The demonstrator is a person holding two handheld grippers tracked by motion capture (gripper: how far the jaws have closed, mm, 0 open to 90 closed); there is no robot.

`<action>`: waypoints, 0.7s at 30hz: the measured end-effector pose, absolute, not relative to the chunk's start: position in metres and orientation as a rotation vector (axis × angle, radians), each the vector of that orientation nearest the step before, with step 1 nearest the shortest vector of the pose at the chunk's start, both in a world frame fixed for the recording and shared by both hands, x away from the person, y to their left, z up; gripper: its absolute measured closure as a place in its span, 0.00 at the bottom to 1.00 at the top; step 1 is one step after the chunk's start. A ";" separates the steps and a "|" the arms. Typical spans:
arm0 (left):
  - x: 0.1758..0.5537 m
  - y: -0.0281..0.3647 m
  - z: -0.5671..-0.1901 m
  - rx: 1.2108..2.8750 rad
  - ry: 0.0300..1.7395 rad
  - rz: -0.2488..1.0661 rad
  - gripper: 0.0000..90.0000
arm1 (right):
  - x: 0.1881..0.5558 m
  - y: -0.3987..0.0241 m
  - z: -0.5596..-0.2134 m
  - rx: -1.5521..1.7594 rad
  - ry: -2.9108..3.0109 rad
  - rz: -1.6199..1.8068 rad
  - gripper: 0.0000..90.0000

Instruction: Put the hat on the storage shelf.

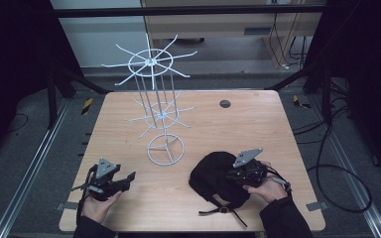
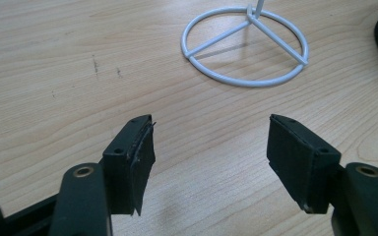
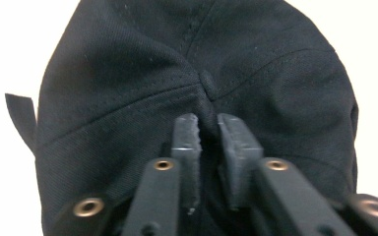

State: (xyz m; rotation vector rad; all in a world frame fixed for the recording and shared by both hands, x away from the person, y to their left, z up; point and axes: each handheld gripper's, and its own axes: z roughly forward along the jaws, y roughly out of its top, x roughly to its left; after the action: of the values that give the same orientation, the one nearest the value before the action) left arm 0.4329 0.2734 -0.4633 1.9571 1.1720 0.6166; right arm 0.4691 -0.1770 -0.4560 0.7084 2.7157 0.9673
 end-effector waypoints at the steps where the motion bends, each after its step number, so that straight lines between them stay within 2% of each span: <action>1: 0.433 0.274 -0.463 1.957 1.173 0.617 0.38 | 0.469 -0.177 -0.456 0.714 2.725 0.962 0.94; 6: 0.433 0.274 -0.464 1.959 1.173 0.617 0.38 | 0.467 -0.180 -0.448 0.728 2.714 0.966 0.97; 21: 0.433 0.275 -0.463 1.952 1.175 0.619 0.38 | 0.454 -0.206 -0.413 0.795 2.469 1.158 0.98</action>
State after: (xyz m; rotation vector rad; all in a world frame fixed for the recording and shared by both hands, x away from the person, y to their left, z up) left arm 0.4335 0.2745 -0.4633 1.9522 1.1747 0.6192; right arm 0.4544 -0.2064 -0.4126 0.7947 2.4691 1.1576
